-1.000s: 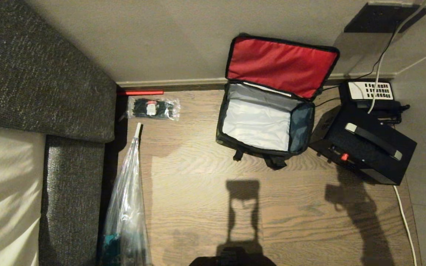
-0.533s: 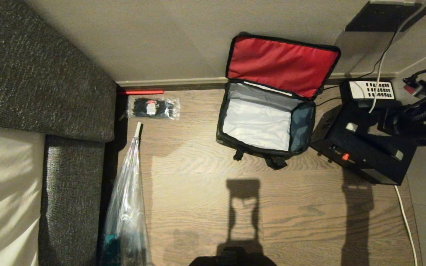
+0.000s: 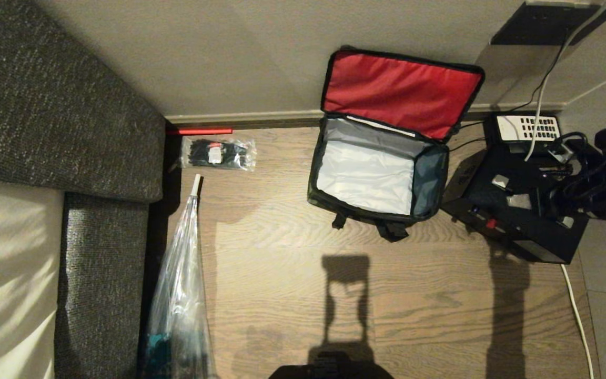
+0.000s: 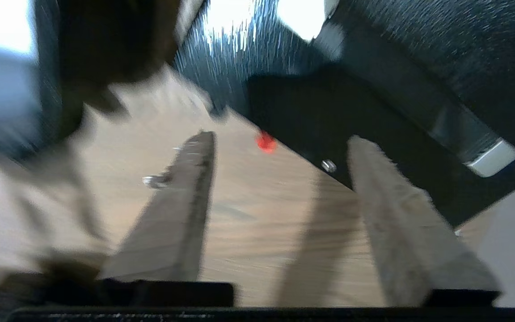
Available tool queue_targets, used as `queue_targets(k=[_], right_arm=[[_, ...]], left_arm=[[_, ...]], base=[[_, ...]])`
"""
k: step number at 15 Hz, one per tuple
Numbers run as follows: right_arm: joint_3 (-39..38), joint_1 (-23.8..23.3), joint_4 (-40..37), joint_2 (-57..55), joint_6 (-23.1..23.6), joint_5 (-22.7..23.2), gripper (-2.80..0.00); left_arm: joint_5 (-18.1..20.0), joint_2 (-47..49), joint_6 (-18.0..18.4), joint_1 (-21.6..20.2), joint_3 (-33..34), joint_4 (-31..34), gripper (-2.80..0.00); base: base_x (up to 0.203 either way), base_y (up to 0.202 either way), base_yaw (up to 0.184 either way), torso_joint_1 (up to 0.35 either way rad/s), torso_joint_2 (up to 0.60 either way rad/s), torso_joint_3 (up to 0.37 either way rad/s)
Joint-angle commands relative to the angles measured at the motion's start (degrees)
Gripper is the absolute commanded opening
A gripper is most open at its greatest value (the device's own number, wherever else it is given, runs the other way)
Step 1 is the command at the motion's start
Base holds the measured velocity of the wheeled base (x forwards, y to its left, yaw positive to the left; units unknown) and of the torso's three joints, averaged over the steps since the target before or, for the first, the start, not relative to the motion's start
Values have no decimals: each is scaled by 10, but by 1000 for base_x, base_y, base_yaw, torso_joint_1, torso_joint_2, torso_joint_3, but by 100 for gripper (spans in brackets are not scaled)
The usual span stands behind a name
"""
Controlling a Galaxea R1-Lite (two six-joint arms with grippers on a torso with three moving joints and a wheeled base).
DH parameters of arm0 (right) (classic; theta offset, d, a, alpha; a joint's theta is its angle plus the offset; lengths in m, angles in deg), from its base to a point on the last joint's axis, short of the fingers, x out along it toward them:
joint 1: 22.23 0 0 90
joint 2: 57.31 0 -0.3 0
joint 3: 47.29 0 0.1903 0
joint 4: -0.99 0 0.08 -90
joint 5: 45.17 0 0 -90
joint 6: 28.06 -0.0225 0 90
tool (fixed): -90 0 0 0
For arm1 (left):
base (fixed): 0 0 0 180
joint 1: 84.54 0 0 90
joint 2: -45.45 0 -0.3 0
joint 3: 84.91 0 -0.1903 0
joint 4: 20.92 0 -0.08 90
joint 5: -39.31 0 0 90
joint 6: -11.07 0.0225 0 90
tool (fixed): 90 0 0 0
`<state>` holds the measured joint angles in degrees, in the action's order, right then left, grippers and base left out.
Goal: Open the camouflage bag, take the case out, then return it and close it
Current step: Grip the handle again
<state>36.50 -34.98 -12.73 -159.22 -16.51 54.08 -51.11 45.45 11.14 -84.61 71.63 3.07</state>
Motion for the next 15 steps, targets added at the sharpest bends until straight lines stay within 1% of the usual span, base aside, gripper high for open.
queue_targets(k=[1,3,5,6,7,8,10,11,13,15], right_arm=[[-75,0,93,13,139,-29,0],[-155,-2,208,10,266,-72,0],[-201,-5,375,-16,391,-120,0],[-215,-6,445,-34,442,-142,0],[-222,-6,490,-59,485,-162,0],[-217,-6,515,-75,510,-173,0],[-206,-6,535,-102,517,-178,0],[-205,-6,557,-121,526,-182,0],[-192,-6,603,-155,564,-196,0],[-166,-5,612,-176,573,-202,0]], left_arm=[[0,-1,0,0,0,0,-280],[0,-1,0,0,0,0,-280],[1,-1,0,0,0,0,-280],[0,-1,0,0,0,0,-280],[0,-1,0,0,0,0,-280],[0,-1,0,0,0,0,-280],[0,-1,0,0,0,0,-280],[0,-1,0,0,0,0,-280],[0,-1,0,0,0,0,-280],[0,-1,0,0,0,0,-280]], base=[[0,0,0,0,0,0],[0,0,0,0,0,0],[0,0,0,0,0,0],[0,0,0,0,0,0],[0,0,0,0,0,0],[0,0,0,0,0,0],[0,0,0,0,0,0],[0,0,0,0,0,0],[0,0,0,0,0,0],[0,0,0,0,0,0]])
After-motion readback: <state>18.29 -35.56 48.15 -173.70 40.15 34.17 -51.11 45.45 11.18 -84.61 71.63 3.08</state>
